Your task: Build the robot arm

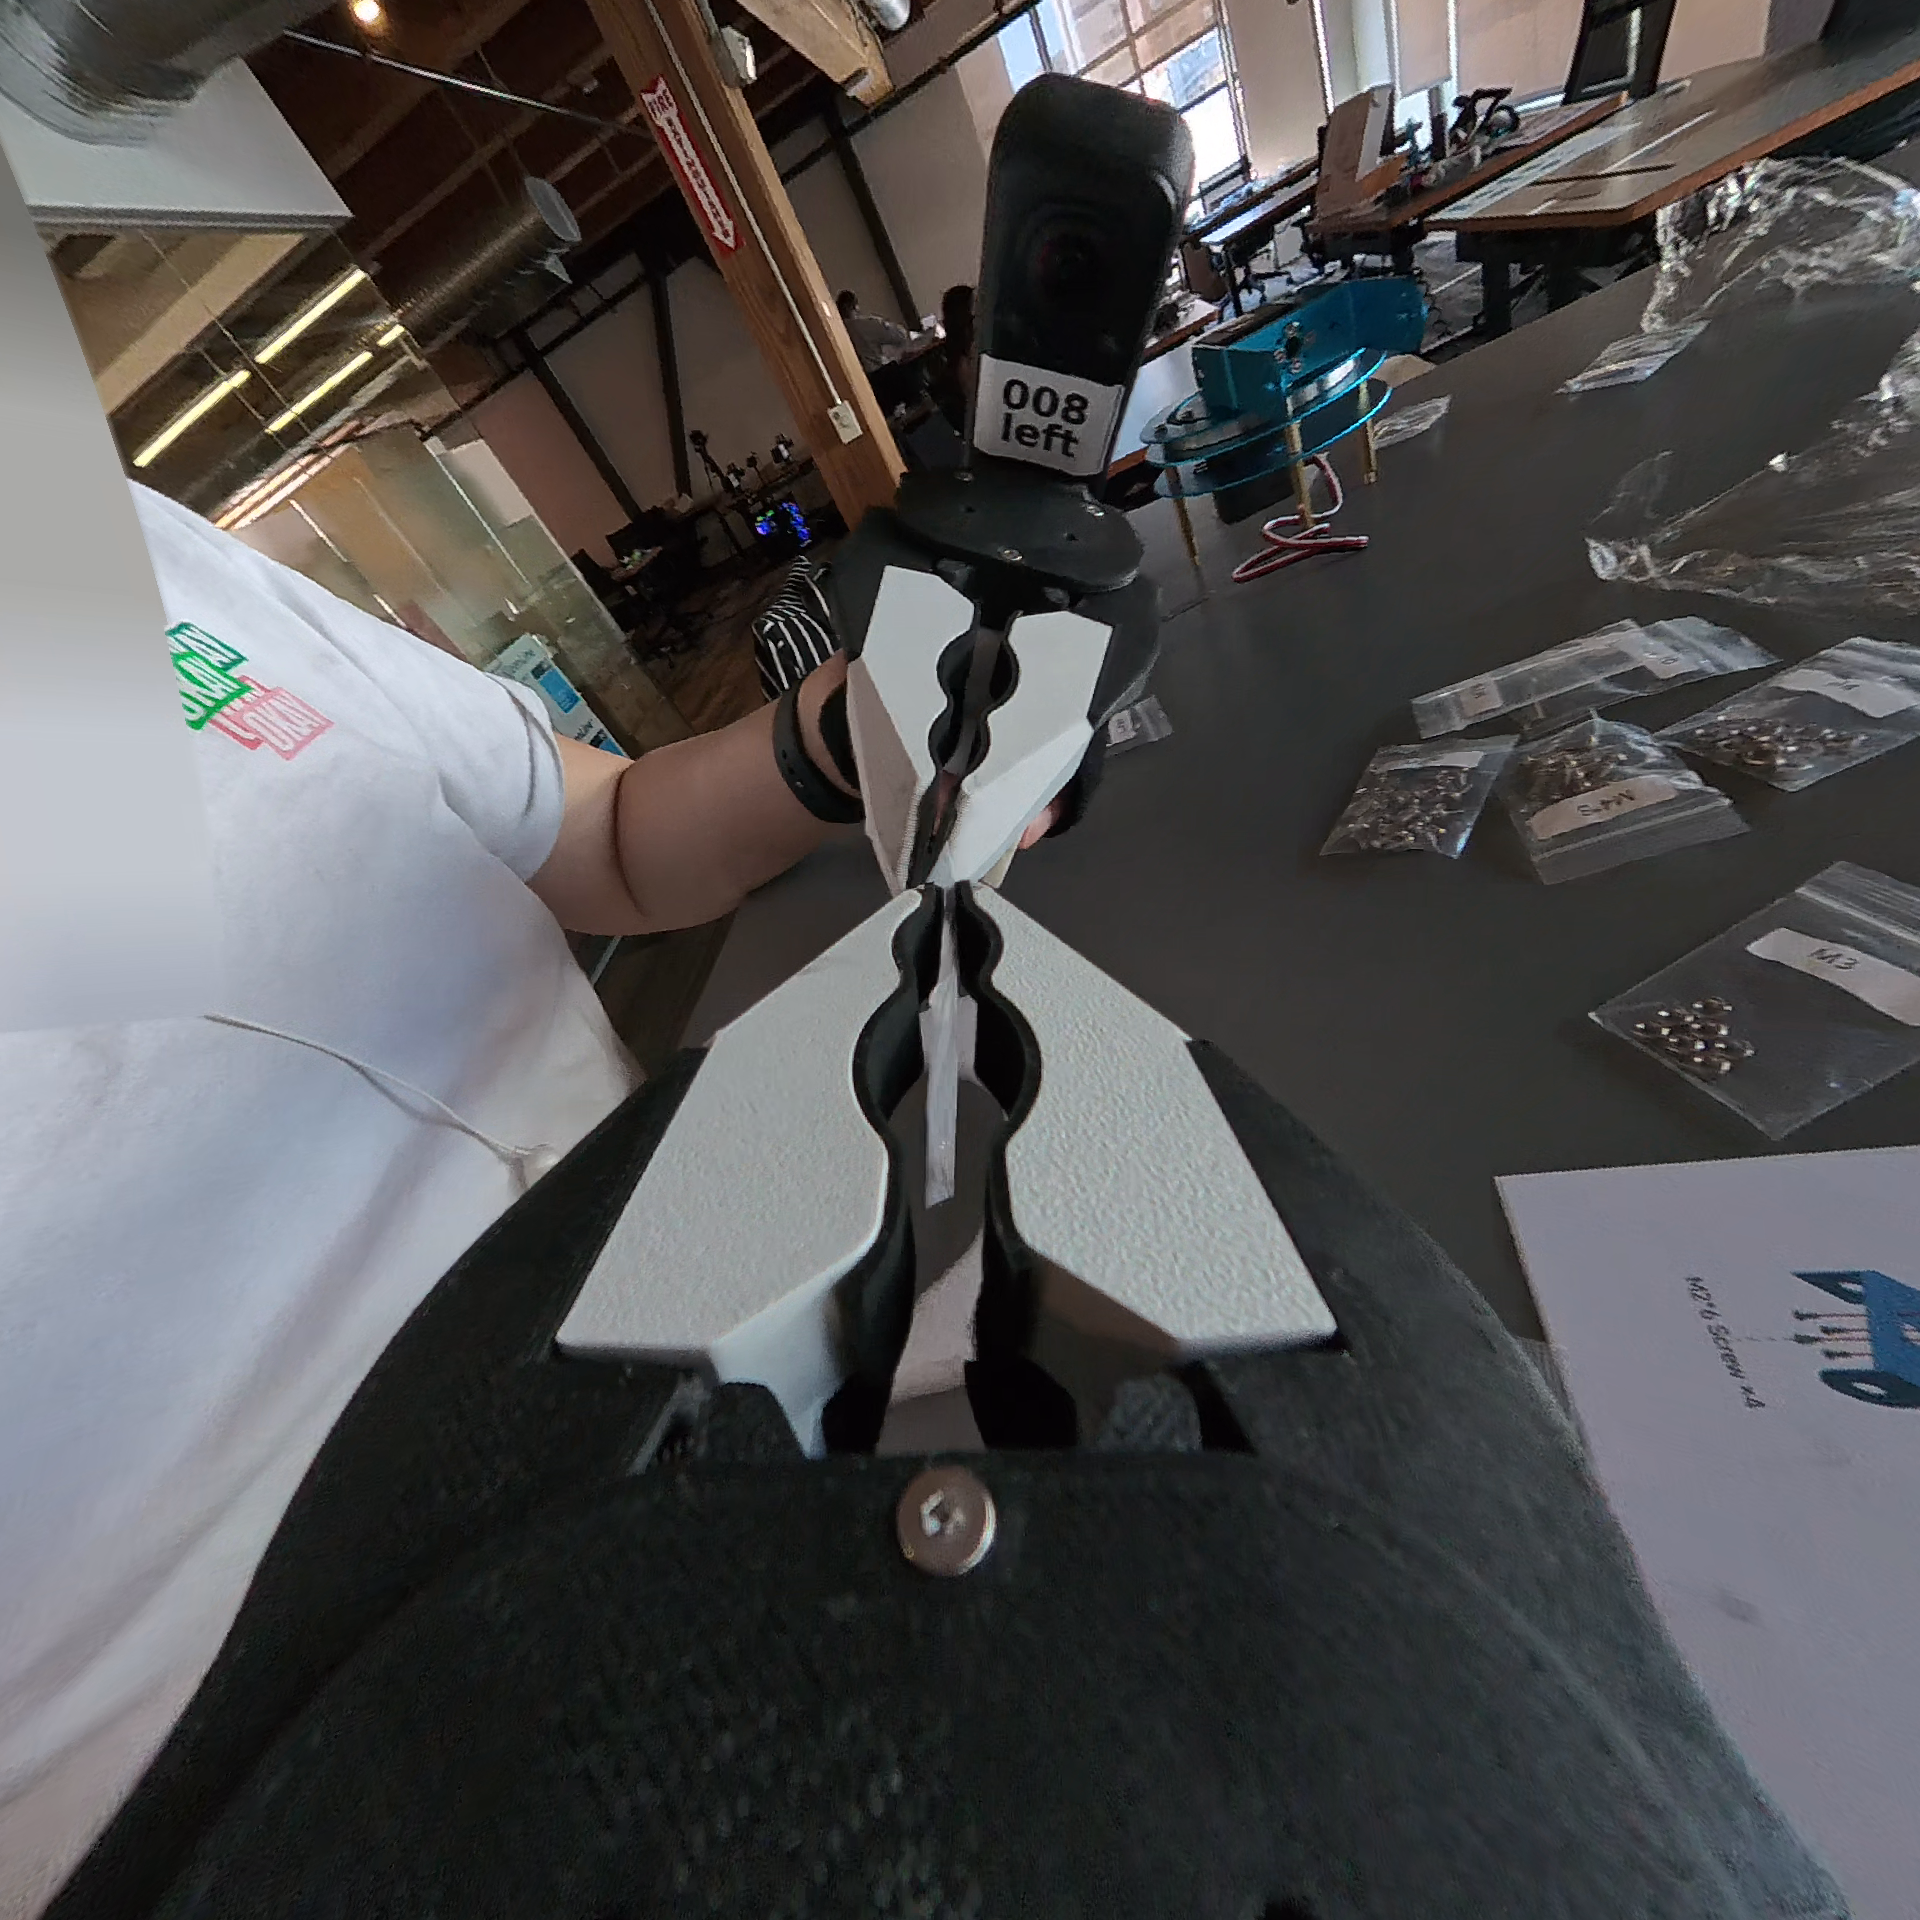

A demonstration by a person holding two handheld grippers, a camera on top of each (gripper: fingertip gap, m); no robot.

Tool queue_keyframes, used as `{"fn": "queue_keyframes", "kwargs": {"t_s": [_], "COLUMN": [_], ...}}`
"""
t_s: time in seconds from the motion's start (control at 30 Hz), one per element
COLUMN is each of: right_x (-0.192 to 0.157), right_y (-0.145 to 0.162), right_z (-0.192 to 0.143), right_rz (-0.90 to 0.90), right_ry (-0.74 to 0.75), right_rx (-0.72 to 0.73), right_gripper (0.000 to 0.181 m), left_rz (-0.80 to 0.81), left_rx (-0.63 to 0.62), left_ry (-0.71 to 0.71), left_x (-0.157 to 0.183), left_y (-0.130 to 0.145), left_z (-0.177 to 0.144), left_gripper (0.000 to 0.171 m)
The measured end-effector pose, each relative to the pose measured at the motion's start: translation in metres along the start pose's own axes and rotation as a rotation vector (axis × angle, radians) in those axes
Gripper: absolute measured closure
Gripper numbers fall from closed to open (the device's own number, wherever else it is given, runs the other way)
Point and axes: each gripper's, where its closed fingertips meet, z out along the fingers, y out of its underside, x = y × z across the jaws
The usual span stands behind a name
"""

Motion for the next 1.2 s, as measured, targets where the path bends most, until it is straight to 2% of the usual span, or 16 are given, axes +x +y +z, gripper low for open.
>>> {"fn": "queue_keyframes", "kwargs": {"t_s": [0.1,0.17,0.23,0.33,0.37,0.4,0.53,0.67,0.73,0.97,1.13,1.2], "right_x": [0.008,0.007,0.004,0.01,0.012,0.013,0.013,0.024,0.018,0.024,0.013,-0.001], "right_y": [0.0,0.004,0.01,0.017,0.018,0.021,0.052,0.084,0.079,0.073,0.042,0.023], "right_z": [-0.001,-0.001,0.002,0.003,0.002,0.002,0.013,0.026,0.029,0.022,0.018,0.014], "right_rz": [-0.048,-0.057,-0.054,-0.101,-0.115,-0.135,-0.303,-0.296,-0.229,-0.192,-0.194,-0.111], "right_ry": [0.059,0.056,0.038,0.088,0.112,0.132,0.19,0.235,0.195,0.215,0.171,0.079], "right_rx": [-0.005,-0.027,-0.059,-0.117,-0.127,-0.156,-0.358,-0.537,-0.495,-0.449,-0.289,-0.182], "right_gripper": [0.172,0.181,0.181,0.181,0.173,0.161,0.144,0.145,0.166,0.179,0.181,0.181], "left_rz": [-0.009,-0.035,-0.053,-0.04,-0.037,-0.036,-0.068,-0.106,-0.101,-0.108,-0.099,-0.095], "left_rx": [0.002,-0.006,-0.01,0.022,0.021,0.028,0.084,0.108,0.093,0.091,0.13,0.172], "left_ry": [-0.026,-0.038,-0.054,-0.103,-0.124,-0.146,-0.174,-0.159,-0.171,-0.172,-0.116,0.007], "left_x": [-0.004,-0.008,-0.013,-0.022,-0.025,-0.029,-0.038,-0.04,-0.041,-0.042,-0.032,-0.008], "left_y": [0.0,0.002,0.004,-0.001,-0.002,-0.004,-0.012,-0.014,-0.012,-0.011,-0.019,-0.032], "left_z": [-0.001,-0.001,-0.002,-0.009,-0.012,-0.016,-0.031,-0.032,-0.031,-0.03,-0.032,-0.032], "left_gripper": [0.171,0.171,0.171,0.171,0.171,0.171,0.171,0.171,0.171,0.171,0.171,0.151]}}
